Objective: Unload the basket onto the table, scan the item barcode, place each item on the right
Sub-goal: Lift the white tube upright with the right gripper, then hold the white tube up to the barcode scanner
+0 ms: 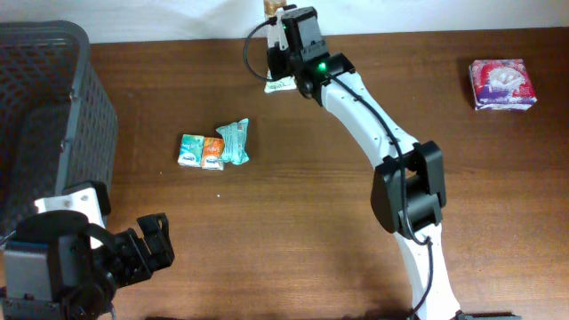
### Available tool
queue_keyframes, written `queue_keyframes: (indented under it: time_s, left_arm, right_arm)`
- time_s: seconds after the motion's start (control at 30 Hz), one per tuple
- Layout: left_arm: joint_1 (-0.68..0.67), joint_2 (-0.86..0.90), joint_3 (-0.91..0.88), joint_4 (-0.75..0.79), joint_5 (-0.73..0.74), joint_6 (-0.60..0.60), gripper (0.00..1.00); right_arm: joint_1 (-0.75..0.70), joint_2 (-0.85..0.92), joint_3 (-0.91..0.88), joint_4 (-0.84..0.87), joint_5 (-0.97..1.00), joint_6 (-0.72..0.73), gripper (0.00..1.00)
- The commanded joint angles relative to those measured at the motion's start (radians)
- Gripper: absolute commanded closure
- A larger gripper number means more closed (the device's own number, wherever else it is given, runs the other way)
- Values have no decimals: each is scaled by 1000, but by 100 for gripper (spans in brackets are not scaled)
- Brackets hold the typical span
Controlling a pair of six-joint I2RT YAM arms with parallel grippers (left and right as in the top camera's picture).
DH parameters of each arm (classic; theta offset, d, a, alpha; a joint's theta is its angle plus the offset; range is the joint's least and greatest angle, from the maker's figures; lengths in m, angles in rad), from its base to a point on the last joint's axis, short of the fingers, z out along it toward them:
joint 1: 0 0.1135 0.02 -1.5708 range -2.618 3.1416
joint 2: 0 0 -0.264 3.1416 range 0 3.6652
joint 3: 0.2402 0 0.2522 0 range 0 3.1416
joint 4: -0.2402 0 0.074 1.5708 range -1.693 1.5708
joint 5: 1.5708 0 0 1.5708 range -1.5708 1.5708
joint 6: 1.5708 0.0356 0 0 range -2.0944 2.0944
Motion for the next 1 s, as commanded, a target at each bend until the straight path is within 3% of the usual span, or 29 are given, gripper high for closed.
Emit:
queue_keyframes:
  time_s: [0.0,0.1,0.17,0.3,0.43,0.73,0.97]
  left_arm:
    - [2,-1,1,2,-11,-5,1]
    - [2,-1,1,2,-11,-5,1]
    - [2,-1,1,2,-11,-5,1]
    - [2,-1,1,2,-11,-5,1]
    - [2,-1,1,2,-11,-5,1]
    - [2,-1,1,2,-11,-5,1]
    - [2,-1,1,2,-11,-5,1]
  right_arm:
    - [-3,29,24,24,25,60,96]
    - [-28,10,27,27,2,282,96]
    - [-61,3,39,51,-106,403,96]
    - [-146,9,42,182,-301,783,96]
    - [-142,11,42,262,-320,988,96]
    - [-68,85,41,185,-328,1020,96]
    - [-66,86,41,105,-339,893,96]
